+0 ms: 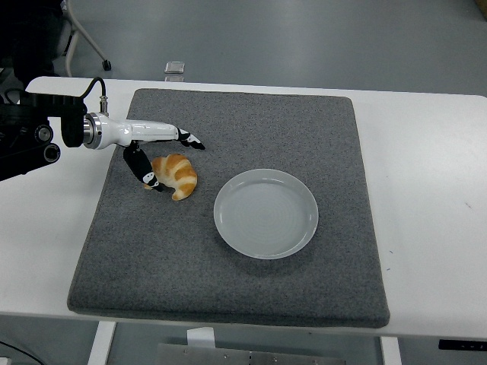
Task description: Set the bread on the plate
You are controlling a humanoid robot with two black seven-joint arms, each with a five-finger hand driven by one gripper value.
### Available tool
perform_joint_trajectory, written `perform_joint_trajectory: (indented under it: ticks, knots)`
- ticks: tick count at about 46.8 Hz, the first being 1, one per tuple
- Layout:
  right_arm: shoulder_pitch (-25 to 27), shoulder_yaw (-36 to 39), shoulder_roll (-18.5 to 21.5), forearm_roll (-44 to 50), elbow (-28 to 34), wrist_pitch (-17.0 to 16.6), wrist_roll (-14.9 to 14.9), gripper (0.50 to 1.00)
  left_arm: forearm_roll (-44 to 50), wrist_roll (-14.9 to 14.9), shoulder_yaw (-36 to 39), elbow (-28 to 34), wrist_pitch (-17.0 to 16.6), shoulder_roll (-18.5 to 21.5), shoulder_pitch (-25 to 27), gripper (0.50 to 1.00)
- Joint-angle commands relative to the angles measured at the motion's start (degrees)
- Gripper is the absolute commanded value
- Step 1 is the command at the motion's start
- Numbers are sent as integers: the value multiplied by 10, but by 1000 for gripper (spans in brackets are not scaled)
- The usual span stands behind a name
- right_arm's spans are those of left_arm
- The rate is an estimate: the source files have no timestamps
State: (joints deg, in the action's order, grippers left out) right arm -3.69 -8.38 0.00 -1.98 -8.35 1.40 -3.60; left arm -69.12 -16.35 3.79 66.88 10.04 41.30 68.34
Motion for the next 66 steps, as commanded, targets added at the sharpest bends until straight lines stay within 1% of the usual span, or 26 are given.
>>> perform_joint_trajectory:
  ticks: [1,8,18,24,34,40,43,46,48,53,60,63,66]
  knots:
    - [0,0,0,0,0,0,0,930,-21,0,1,-2,-14,-3,-4,992]
    - [0,0,0,0,0,0,0,930,-50,0,1,-2,-31,-12,-14,990]
    - [0,-1,0,0,0,0,0,930,-58,0,1,-10,-34,-21,-19,988]
    - [0,0,0,0,0,0,0,932,-64,0,2,-12,-54,-23,-26,988]
    - [0,-1,0,0,0,0,0,930,-85,0,2,-12,-79,-23,-33,975]
    - [0,0,0,0,0,0,0,930,-86,0,2,-13,-82,-30,-33,958]
    - [0,0,0,0,0,0,0,930,-86,0,2,-13,-82,-30,-33,941]
    - [0,0,0,0,0,-1,0,930,-86,0,3,-13,-82,-30,-33,907]
    - [0,0,0,0,0,-1,0,930,-87,0,3,-15,-83,-31,-33,894]
    - [0,0,0,0,0,0,0,930,-98,0,2,-17,-83,-31,-34,829]
    - [0,0,0,0,0,0,0,930,-109,-1,2,-17,-84,-32,-37,767]
    - [0,0,0,0,0,0,0,930,-109,-1,2,-18,-84,-34,-41,733]
    - [0,0,0,0,0,-1,0,930,-110,-1,2,-18,-85,-35,-42,679]
